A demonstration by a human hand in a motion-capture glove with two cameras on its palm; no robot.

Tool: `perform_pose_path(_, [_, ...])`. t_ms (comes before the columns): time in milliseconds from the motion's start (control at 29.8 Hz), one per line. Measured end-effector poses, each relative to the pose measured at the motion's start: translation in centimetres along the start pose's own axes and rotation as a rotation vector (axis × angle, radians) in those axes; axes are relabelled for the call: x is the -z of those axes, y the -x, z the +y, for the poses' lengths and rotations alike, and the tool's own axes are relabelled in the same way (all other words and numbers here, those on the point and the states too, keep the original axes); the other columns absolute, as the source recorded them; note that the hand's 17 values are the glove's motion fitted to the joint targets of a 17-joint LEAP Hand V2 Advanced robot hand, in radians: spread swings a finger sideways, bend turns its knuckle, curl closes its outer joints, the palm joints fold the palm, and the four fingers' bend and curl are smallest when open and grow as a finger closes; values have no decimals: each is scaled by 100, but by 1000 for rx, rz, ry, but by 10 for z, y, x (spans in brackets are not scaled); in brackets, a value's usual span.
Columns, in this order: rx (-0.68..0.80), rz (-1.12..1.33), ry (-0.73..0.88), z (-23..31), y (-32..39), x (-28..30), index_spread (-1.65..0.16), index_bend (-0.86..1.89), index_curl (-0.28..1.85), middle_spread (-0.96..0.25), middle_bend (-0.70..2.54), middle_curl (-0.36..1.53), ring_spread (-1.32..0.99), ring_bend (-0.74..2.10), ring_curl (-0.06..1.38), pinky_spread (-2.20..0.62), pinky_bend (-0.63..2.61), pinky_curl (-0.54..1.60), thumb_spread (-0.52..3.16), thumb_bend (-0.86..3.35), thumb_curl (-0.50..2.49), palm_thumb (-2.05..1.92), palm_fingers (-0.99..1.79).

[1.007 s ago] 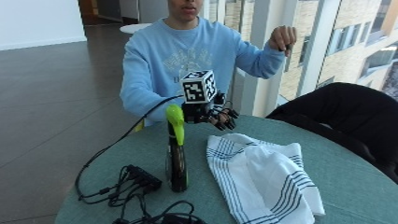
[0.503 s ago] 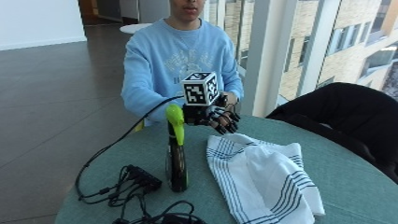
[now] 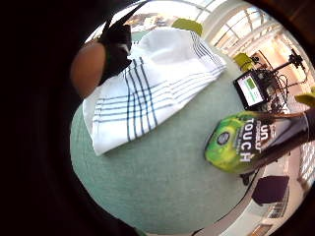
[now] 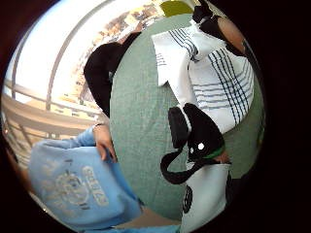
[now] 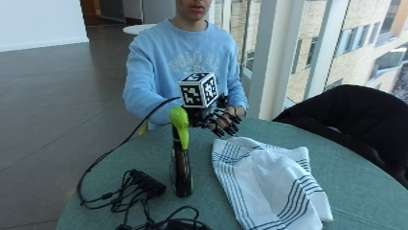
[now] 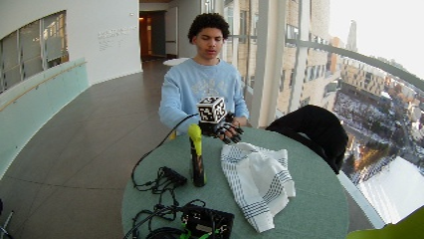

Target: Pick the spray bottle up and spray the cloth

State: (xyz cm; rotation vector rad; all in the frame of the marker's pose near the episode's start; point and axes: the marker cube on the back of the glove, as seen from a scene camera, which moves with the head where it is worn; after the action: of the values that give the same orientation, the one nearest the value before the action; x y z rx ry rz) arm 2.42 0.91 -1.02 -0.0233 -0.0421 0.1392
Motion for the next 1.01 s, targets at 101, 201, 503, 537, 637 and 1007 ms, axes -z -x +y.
perform_pose_path(101, [-24,-7,-2,13,-6,5,-37,14,24,-11,36,33,-6,32,28,18,26,28,114,20,27,63,69])
perform_pose_path(201, [-60,-42,-13,27,-14,9,-37,14,25,-11,35,33,-6,31,28,18,26,29,115,18,28,63,68])
perform_pose_path(503, [-193,-167,-109,59,-40,19,-37,13,25,-10,32,35,-5,31,30,18,25,31,115,11,28,63,69])
perform_pose_path(537, [-205,-179,-122,62,-42,20,-37,12,25,-10,32,35,-5,32,30,18,26,31,114,10,28,63,69])
perform_pose_path(637, [-238,-218,-155,71,-49,23,-37,12,25,-10,31,36,-5,32,30,17,26,31,114,7,28,62,69])
perform_pose_path(1007, [-366,-494,-246,101,-78,30,-37,12,25,-10,28,37,-4,34,32,16,27,33,112,1,28,63,71])
